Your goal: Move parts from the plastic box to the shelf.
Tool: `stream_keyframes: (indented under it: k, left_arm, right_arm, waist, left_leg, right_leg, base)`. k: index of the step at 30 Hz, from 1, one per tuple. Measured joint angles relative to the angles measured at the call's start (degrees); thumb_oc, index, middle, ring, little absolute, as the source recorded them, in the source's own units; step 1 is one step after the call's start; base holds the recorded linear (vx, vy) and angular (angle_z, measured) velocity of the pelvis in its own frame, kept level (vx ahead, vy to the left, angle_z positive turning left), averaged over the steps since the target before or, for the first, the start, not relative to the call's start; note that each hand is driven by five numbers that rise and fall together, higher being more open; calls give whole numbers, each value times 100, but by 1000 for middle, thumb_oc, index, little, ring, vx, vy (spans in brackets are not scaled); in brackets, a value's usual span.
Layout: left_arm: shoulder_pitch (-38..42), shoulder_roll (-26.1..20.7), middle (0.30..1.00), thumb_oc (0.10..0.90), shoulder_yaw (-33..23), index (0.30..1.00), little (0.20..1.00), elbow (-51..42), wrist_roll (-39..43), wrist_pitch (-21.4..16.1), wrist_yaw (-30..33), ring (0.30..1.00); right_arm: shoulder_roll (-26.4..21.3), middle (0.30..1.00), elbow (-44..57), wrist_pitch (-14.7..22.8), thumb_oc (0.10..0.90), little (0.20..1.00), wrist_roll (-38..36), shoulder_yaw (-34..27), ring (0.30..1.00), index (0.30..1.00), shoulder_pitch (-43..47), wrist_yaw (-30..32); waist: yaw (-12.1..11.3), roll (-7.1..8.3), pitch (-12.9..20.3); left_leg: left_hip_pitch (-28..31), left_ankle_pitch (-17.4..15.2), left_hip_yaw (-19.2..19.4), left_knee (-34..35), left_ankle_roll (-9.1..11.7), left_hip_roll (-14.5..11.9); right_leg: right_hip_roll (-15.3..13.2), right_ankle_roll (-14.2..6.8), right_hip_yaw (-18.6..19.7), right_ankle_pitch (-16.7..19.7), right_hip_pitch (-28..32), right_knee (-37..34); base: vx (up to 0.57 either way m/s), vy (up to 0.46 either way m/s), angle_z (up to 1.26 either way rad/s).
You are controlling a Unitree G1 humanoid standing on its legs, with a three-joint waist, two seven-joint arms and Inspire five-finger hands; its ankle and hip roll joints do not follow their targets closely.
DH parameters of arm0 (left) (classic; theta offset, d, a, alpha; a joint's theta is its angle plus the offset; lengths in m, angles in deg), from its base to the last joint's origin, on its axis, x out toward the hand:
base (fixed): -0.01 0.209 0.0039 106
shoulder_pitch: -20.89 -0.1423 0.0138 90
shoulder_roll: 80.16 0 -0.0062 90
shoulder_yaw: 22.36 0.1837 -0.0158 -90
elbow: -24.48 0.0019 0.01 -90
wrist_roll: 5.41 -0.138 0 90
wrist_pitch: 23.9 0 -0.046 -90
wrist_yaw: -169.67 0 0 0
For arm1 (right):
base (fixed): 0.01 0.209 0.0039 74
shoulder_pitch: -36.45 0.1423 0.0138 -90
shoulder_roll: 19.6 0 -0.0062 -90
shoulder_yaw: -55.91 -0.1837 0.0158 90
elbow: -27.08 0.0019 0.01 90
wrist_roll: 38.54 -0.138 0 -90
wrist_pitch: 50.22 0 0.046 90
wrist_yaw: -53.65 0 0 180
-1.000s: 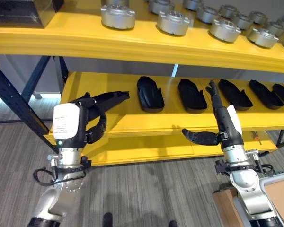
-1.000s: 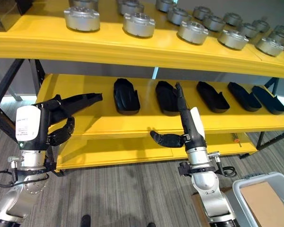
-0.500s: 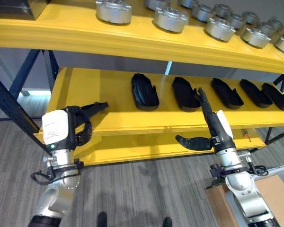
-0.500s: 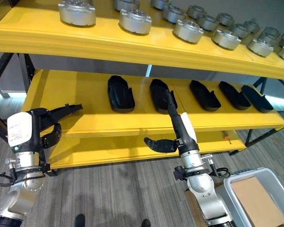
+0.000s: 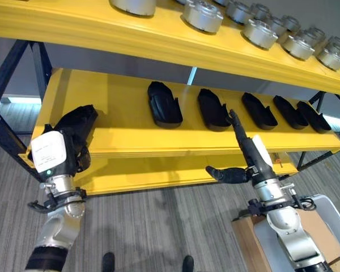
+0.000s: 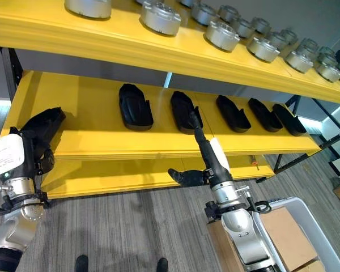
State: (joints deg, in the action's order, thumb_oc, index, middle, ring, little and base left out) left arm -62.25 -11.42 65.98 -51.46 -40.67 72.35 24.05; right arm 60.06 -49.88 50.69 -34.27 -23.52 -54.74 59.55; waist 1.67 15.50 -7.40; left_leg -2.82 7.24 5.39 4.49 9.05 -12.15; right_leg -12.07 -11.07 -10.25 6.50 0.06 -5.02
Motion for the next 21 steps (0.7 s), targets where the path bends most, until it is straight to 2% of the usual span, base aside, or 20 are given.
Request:
stream_keyframes:
  k: [7,12,21]
  left_arm:
    - [447,-34,300,400,147,300,300,358,1,114,-2,300]
    - [659,-61,300,400,161,300,300,397,10,154,-2,300]
    - [1135,-466,300,400,525,300,300,744,15,246,-10,300]
  right_arm:
    - [-26,1000,1,2,900,1000,-2,10,1000,1000,25,-43]
    - [-37,1000,1,1,900,1000,-4,39,1000,1000,69,-43]
    - [-51,1000,0,6,900,1000,-124,124,1000,1000,168,-46]
  waist:
    - [-3,36,-185]
    - [110,74,-274]
    - [154,127,-299]
  left_leg:
    - [16,3,53,0,5,-5]
    - [19,4,102,0,6,-10]
    - [191,-35,313,3,56,-105]
  right_leg:
    - [5,1,55,39,-26,4]
    - [10,-2,140,59,-63,4]
    - [102,11,314,81,-60,4]
  base:
    - [1,-5,-4]
    - [10,-14,-5]
    - [17,1,-12]
